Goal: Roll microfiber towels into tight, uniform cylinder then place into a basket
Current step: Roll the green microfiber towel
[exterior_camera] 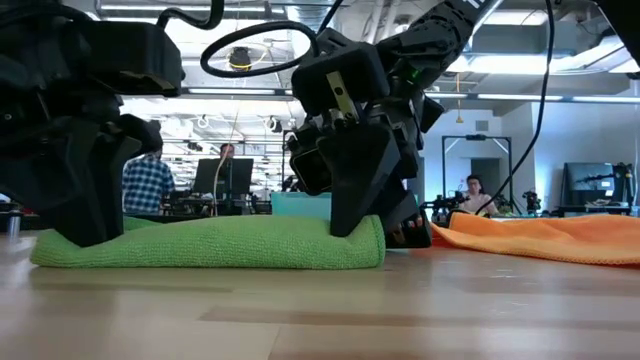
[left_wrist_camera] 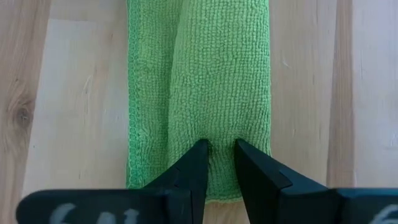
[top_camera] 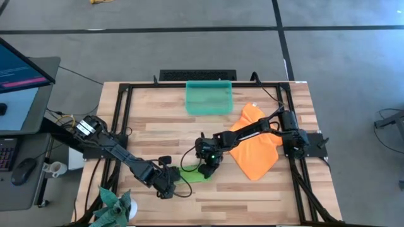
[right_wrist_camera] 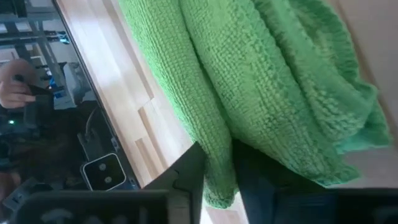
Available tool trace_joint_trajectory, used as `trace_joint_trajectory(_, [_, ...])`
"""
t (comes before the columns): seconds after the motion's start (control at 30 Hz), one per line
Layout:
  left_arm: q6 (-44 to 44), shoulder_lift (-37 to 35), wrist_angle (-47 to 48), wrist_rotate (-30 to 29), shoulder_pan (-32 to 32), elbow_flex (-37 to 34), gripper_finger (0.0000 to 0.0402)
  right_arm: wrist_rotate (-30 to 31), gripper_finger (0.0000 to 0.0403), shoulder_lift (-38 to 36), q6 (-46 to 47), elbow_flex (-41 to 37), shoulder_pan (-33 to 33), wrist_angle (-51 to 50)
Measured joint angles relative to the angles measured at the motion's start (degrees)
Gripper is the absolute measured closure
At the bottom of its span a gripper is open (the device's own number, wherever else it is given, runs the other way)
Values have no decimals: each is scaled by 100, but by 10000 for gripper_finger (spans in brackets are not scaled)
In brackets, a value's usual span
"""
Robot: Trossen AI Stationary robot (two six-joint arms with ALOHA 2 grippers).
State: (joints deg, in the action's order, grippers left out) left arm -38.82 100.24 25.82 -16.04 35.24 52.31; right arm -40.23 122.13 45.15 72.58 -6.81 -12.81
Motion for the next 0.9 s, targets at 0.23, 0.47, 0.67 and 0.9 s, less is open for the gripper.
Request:
trace_joint_trajectory(0.23, [1, 10, 9, 34, 0, -4, 327, -308, 235, -35, -20, 0, 66, -19])
trace_joint_trajectory(0.47, [-1, 14, 17, 41, 0, -9, 327, -5, 221, -297, -105, -16, 90, -453])
trace_joint_trajectory(0.67, [-3, 16, 9, 58, 0, -15, 327, 654, 223, -685, -358, -38, 95, -1290])
trace_joint_trajectory(0.9, [-1, 19, 24, 69, 0, -9, 327, 1534, 221, -1432, -756, -114, -157, -1579])
